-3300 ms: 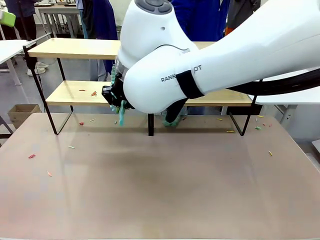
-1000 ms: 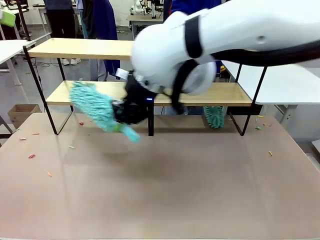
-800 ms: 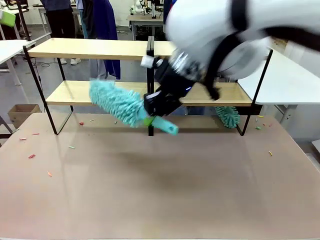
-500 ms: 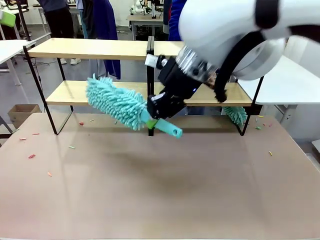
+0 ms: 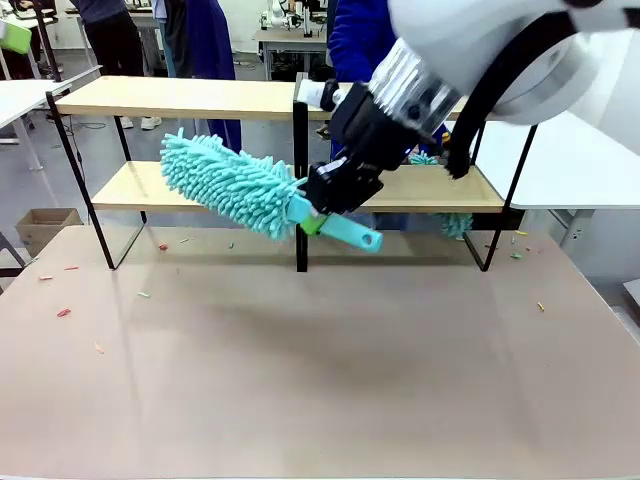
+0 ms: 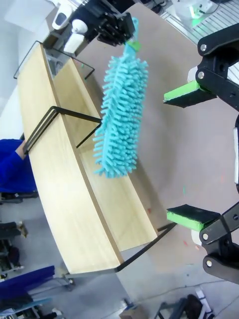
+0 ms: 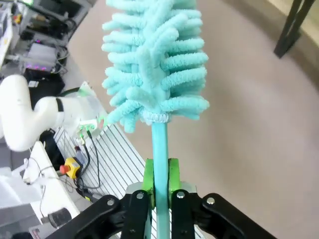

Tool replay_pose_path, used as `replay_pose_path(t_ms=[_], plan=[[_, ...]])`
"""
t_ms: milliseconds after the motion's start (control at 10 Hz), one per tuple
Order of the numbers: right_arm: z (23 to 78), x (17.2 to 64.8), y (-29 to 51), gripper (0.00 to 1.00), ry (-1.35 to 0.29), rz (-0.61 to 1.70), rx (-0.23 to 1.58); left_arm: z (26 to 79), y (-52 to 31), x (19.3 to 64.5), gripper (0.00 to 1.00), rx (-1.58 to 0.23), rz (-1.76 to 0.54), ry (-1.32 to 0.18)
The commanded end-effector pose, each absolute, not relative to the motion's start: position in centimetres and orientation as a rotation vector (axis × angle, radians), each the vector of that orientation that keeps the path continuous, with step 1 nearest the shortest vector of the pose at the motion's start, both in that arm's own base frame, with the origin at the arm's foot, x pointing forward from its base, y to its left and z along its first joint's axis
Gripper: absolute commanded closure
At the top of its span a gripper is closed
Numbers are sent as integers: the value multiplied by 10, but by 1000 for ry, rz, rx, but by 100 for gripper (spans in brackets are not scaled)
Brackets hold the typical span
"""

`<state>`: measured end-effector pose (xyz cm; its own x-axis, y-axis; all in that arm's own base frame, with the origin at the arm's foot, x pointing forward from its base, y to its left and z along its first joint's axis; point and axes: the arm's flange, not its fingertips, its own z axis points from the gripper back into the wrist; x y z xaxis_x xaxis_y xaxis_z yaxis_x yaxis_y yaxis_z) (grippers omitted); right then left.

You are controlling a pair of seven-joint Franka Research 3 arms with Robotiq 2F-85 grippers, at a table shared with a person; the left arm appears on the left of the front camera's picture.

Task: Clean the shelves.
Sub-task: Clean another randomly selected level of the Shelf with the Duster.

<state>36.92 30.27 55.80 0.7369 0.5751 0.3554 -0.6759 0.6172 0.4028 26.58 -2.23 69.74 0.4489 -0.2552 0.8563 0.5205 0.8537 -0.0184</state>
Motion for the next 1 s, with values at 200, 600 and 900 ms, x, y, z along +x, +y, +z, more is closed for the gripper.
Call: replay_pose_path(t_ms=[200, 600, 900], plan=[[638, 348, 234, 87, -286, 882, 459, 697, -22, 266, 0, -313, -496, -1000], [657, 334, 231, 87, -351, 796, 426, 697, -22, 266, 0, -313, -496, -1000], [742, 328, 120, 87, -414, 942, 597, 697, -22, 266, 0, -313, -496, -1000]])
